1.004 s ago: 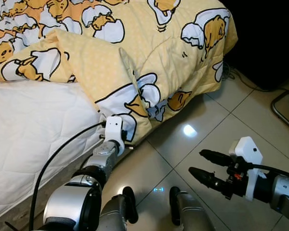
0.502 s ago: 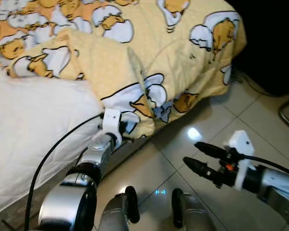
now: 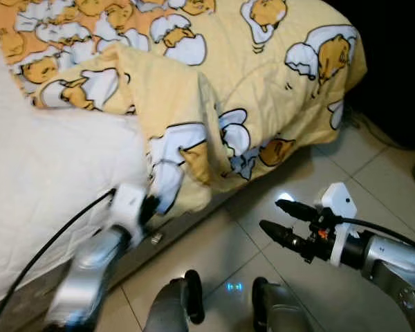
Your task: Clean up the room
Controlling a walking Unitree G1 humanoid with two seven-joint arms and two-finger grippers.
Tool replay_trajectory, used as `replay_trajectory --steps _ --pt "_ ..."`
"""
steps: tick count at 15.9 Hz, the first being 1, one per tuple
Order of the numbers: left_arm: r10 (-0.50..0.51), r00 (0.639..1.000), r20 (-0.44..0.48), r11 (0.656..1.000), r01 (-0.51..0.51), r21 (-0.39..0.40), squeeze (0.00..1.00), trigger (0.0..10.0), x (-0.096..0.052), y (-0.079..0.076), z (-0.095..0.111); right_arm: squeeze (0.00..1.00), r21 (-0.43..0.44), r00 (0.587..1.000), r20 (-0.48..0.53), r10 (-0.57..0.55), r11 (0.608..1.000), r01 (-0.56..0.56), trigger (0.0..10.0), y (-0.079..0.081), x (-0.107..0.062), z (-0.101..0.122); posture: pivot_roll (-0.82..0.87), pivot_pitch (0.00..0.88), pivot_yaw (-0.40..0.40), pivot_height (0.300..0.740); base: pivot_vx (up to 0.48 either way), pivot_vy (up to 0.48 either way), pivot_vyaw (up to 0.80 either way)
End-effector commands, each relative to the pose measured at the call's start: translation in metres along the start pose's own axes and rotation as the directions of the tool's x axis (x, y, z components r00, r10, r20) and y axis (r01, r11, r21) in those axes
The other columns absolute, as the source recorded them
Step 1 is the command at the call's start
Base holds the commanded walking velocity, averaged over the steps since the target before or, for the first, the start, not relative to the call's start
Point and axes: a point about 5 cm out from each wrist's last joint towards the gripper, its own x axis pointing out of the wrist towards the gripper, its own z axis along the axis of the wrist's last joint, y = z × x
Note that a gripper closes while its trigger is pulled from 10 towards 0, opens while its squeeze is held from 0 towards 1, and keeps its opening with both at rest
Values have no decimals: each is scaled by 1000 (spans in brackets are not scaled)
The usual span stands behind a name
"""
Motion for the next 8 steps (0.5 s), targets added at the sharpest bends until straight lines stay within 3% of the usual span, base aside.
replay_trajectory --steps 1,2,3,6,8 --pt "-8 999 -51 1000 10 23 0 0 -12 0 -5 0 1 1000 -10 22 1000 -22 10000 3 1 -4 -54 218 126 740 0 0 0" --pt "5 995 -103 999 -1 47 0 0 -29 3 -10 0 -1 1000 -9 25 1000 -25 10000 3 3 -4 -52 219 123 740 0 0 0" --pt "57 983 -176 996 -45 71 0 0 -55 13 -18 0 -5 997 8 76 997 -76 10000 8 5 1 -46 215 121 740 0 0 0" --pt "90 966 -242 994 -74 75 0 0 -77 17 -21 0 -38 987 76 141 990 -138 10000 14 3 10 -34 211 121 740 0 0 0" --pt "88 941 -327 995 -67 73 0 0 -92 16 -33 0 -64 975 188 121 992 -110 10000 11 2 25 -30 208 122 740 0 0 0"
